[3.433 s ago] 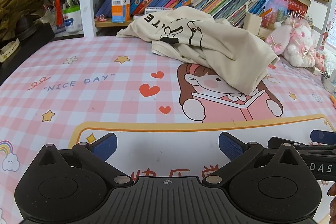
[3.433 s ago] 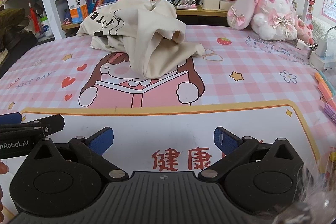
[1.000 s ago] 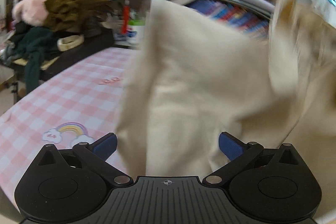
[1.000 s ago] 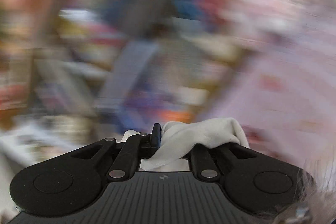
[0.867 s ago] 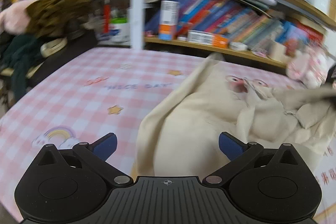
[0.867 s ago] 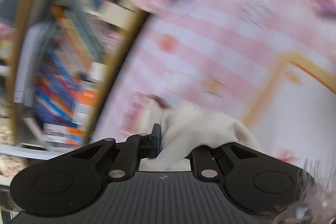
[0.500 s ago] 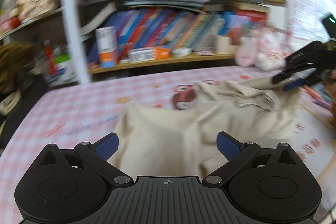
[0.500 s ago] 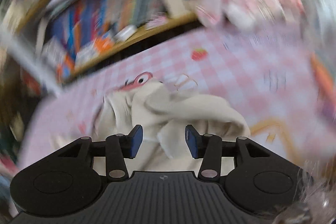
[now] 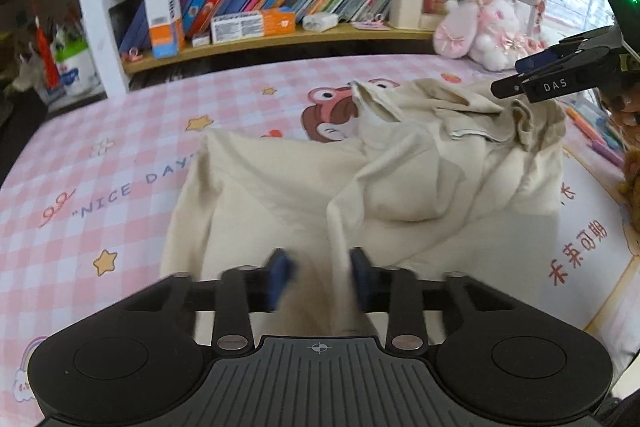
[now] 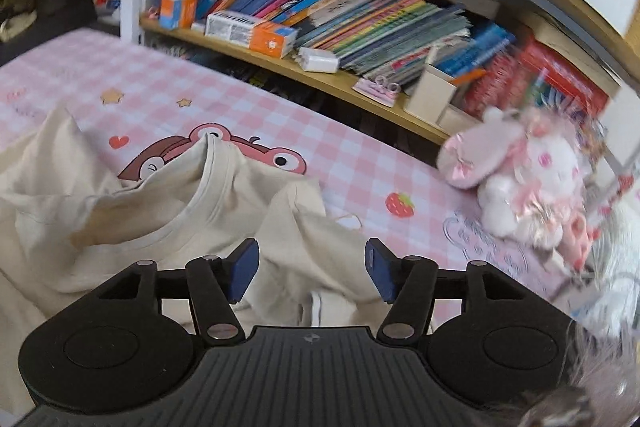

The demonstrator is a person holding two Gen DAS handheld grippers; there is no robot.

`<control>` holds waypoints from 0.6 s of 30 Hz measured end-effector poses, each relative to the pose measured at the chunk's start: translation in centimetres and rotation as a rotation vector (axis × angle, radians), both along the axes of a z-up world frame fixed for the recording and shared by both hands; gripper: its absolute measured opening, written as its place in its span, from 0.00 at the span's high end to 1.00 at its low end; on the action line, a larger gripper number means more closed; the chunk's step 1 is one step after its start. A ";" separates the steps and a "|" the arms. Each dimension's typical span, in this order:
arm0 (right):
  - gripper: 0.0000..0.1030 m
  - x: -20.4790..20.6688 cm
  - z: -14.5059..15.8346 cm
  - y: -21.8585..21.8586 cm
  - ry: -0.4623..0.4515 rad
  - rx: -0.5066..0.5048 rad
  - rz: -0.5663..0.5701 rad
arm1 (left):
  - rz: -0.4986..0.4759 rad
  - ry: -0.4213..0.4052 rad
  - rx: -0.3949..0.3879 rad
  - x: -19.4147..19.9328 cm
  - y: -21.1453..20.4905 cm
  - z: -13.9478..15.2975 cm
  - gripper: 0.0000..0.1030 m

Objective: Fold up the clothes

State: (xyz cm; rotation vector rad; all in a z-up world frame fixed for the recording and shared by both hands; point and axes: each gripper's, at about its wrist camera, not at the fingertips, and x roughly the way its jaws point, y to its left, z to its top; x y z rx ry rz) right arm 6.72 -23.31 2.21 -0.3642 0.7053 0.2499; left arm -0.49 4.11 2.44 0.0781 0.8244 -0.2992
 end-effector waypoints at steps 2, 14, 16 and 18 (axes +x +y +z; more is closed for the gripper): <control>0.45 0.9 -0.4 1.1 0.026 -0.014 0.025 | 0.011 0.015 -0.037 0.5 0.7 0.2 0.84; 0.93 5.6 -1.7 -0.2 0.141 0.105 -0.121 | 0.012 -0.036 -0.090 4.4 6.0 5.3 0.99; 0.94 6.3 -0.7 -1.7 0.128 0.149 -0.156 | 0.017 -0.062 -0.072 6.0 7.6 6.3 0.99; 0.94 7.0 0.4 -3.2 0.114 0.193 -0.190 | 0.035 -0.084 -0.044 8.3 9.2 6.8 0.99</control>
